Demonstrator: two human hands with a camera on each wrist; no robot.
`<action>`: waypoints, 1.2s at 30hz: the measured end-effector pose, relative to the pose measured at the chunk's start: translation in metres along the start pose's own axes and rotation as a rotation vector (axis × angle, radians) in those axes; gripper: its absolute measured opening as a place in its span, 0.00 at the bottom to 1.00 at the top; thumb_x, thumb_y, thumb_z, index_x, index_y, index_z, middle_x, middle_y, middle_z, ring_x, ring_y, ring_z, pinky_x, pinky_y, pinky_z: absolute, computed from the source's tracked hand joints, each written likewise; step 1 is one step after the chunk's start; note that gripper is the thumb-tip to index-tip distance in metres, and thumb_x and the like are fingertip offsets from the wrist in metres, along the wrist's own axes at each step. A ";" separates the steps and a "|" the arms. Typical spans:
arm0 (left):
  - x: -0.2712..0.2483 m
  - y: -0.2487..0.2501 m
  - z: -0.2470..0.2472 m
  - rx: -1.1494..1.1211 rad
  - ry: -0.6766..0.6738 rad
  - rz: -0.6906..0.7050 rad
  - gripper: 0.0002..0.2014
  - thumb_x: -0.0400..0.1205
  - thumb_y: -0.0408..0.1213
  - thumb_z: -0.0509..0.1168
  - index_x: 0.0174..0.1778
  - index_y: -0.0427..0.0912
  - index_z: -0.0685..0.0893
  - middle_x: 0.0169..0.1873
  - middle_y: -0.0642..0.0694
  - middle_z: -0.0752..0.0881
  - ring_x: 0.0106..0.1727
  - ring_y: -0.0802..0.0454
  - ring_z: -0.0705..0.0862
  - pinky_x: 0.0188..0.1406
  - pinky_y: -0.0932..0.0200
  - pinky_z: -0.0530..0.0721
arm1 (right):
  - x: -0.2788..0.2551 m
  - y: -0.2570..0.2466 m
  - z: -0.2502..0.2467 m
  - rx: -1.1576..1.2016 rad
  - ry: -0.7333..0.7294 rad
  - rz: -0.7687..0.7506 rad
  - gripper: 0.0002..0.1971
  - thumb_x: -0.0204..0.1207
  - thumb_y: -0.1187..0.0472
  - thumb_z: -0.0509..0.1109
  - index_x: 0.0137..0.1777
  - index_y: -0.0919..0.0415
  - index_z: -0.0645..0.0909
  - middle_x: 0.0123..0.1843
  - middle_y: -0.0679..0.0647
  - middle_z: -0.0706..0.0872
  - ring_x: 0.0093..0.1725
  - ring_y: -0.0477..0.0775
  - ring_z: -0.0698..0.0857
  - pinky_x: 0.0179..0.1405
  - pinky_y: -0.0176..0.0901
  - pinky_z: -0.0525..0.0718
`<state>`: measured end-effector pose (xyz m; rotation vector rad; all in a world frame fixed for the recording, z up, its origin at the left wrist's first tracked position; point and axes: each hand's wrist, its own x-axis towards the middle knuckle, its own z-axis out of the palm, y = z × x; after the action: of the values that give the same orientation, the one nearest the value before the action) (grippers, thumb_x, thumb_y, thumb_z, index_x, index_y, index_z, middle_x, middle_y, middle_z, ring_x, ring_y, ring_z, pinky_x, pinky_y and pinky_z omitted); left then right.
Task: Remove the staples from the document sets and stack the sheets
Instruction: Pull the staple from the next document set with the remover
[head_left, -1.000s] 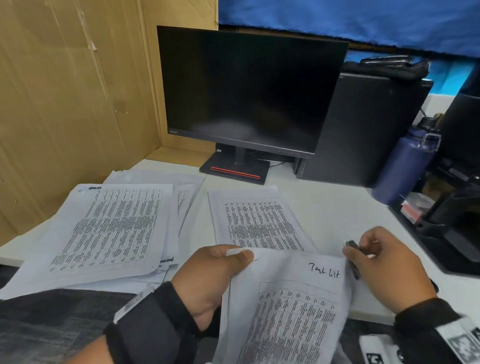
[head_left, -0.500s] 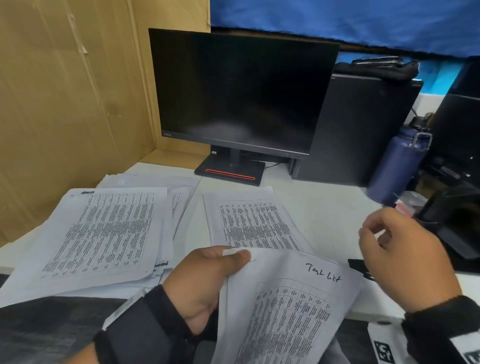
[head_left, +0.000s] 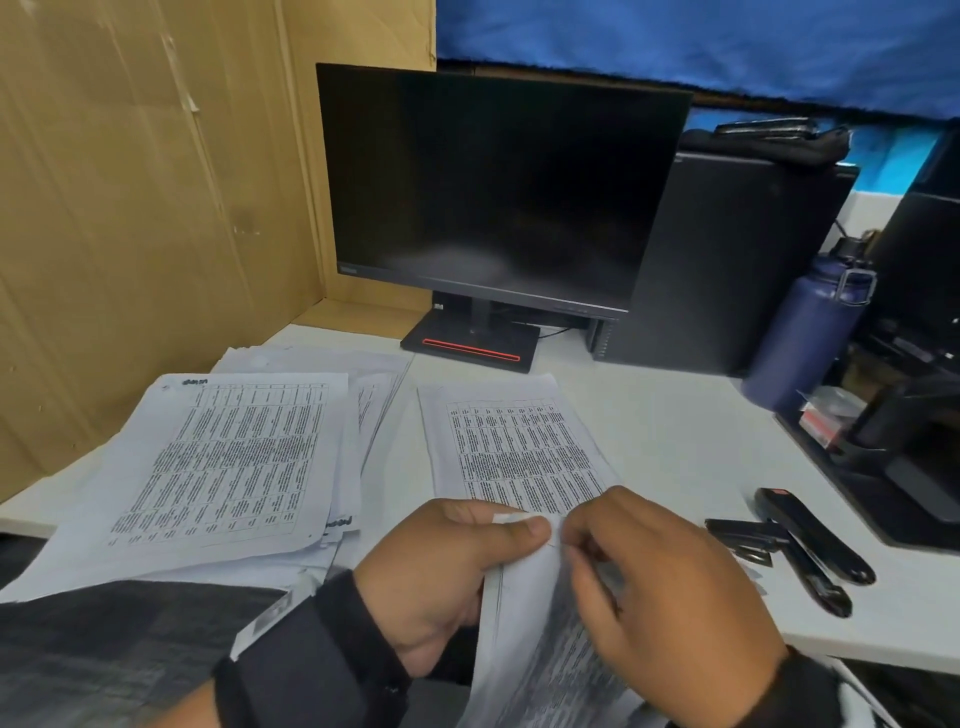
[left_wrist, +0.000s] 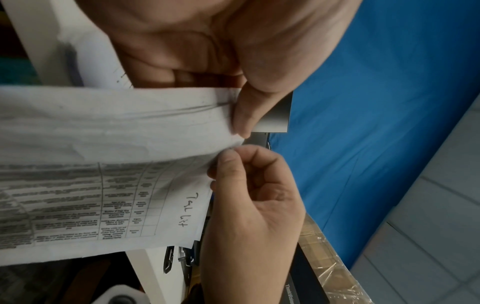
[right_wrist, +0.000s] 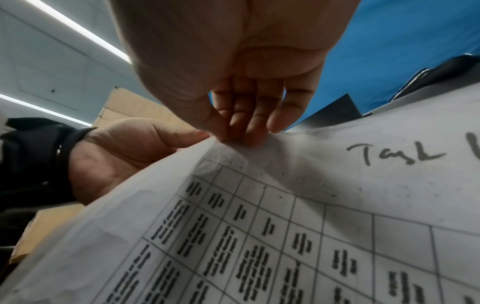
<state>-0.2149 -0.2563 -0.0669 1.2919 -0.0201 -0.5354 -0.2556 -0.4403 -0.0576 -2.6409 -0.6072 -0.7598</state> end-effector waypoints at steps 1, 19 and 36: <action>0.000 0.000 0.000 0.006 -0.003 0.001 0.20 0.70 0.37 0.77 0.53 0.28 0.93 0.54 0.24 0.92 0.53 0.33 0.90 0.63 0.34 0.87 | 0.000 -0.001 0.001 -0.005 0.011 -0.007 0.03 0.75 0.56 0.66 0.41 0.51 0.80 0.38 0.45 0.79 0.35 0.51 0.80 0.31 0.45 0.78; 0.001 -0.012 0.004 0.101 0.029 0.122 0.16 0.73 0.40 0.80 0.47 0.30 0.94 0.52 0.19 0.90 0.48 0.37 0.87 0.54 0.44 0.83 | -0.007 -0.016 0.019 -0.099 0.155 0.029 0.01 0.67 0.61 0.68 0.36 0.56 0.80 0.34 0.51 0.78 0.34 0.59 0.79 0.32 0.50 0.80; 0.002 -0.012 0.001 0.266 -0.033 0.219 0.13 0.76 0.48 0.74 0.39 0.40 0.94 0.39 0.31 0.91 0.41 0.45 0.84 0.47 0.49 0.81 | -0.008 -0.018 0.026 -0.061 0.160 0.171 0.07 0.69 0.55 0.62 0.33 0.57 0.76 0.30 0.50 0.76 0.27 0.56 0.77 0.28 0.42 0.68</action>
<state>-0.2177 -0.2597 -0.0781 1.5180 -0.2652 -0.3737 -0.2592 -0.4161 -0.0795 -2.6121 -0.3161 -0.9379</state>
